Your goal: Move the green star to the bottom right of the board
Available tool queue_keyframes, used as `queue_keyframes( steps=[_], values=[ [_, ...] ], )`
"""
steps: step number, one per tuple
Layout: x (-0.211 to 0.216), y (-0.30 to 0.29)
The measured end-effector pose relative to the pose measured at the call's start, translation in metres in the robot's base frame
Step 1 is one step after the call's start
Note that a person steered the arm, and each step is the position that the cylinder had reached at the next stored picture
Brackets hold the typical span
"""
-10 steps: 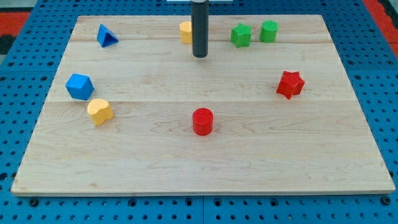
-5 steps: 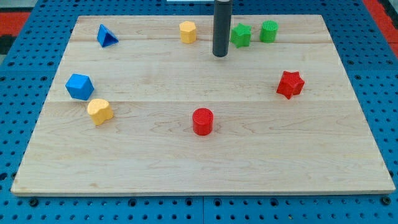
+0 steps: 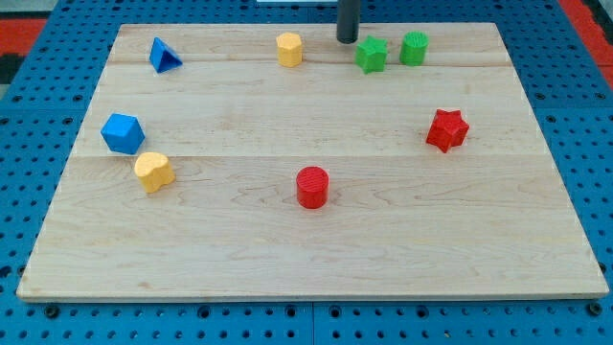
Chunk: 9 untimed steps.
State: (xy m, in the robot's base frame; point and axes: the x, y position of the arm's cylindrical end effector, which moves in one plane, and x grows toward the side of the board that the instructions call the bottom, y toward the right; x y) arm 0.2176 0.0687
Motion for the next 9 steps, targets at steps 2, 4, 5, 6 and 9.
queue_keyframes(
  steps=[2,4,5,6,9],
  values=[
    [0.079,0.018],
    [0.082,0.027],
    [0.063,0.063],
    [0.088,0.077],
    [0.159,0.026]
  ],
)
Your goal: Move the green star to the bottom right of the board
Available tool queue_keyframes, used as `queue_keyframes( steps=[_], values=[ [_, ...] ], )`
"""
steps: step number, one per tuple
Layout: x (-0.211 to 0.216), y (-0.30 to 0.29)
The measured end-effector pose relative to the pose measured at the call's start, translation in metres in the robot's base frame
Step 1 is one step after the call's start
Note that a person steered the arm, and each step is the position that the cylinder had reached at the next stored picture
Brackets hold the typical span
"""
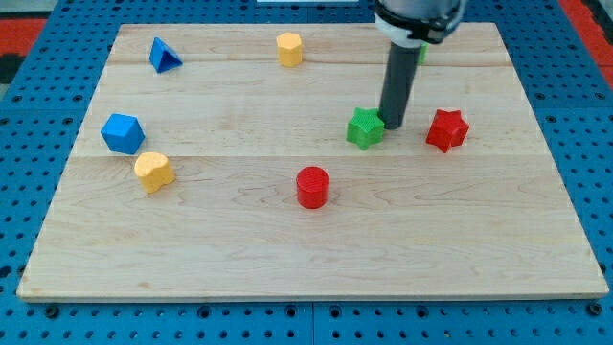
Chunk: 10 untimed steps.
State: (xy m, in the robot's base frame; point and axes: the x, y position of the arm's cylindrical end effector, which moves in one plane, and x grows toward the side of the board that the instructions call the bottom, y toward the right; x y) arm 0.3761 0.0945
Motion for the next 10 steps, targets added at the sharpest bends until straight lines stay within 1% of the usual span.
queue_keyframes(
  steps=[1,2,3,4,5,6,7,9,10],
  values=[
    [-0.021,-0.008],
    [0.014,-0.037],
    [0.056,-0.015],
    [0.055,-0.03],
    [0.053,-0.068],
    [0.07,-0.086],
    [0.092,-0.089],
    [0.149,0.027],
    [0.162,0.074]
  ],
)
